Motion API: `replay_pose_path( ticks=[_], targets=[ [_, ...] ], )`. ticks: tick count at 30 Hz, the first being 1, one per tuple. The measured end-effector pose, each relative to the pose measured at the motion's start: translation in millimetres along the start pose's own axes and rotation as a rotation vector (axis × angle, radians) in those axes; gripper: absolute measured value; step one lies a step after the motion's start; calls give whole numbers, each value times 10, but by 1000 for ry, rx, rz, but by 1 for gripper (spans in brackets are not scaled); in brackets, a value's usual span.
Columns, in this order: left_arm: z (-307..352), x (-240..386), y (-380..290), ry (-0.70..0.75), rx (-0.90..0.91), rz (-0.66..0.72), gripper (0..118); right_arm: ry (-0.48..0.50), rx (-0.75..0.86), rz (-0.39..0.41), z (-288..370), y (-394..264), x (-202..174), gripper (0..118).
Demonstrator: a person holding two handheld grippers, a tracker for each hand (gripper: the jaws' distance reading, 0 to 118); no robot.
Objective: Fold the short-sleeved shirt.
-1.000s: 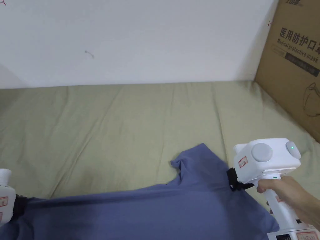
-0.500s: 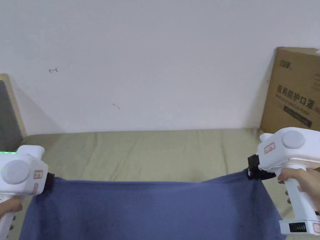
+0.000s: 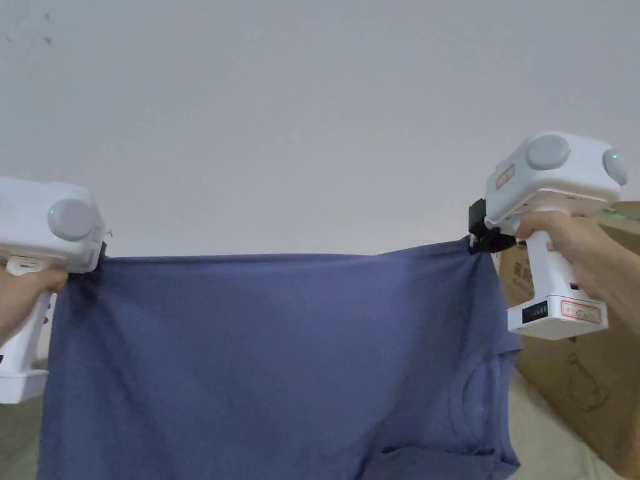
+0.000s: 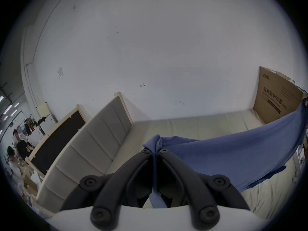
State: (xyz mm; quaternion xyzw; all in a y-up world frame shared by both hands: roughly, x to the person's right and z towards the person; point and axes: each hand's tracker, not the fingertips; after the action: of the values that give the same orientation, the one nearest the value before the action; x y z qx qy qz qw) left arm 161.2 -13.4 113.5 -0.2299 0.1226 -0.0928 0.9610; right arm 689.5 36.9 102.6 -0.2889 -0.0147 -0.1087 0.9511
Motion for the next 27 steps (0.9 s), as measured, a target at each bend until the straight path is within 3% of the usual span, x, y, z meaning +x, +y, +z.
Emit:
replay_pose_path(
  ticks=[5,9,13,21,27],
  targets=[
    [35,-28,616,78,88,0,3,-15,106,-1,233,515,-265,2],
    [195,-174,974,68,196,171,3,-2,198,-28,506,757,-386,2],
    [235,-199,1002,77,237,94,3,-33,204,7,657,662,-493,2],
    [-472,81,133,51,146,60,3,-30,66,-8,-133,-45,-374,2],
    [-1438,448,-1259,-47,-121,110,3,-103,-205,-25,-1598,-1021,13,2]
  ],
)
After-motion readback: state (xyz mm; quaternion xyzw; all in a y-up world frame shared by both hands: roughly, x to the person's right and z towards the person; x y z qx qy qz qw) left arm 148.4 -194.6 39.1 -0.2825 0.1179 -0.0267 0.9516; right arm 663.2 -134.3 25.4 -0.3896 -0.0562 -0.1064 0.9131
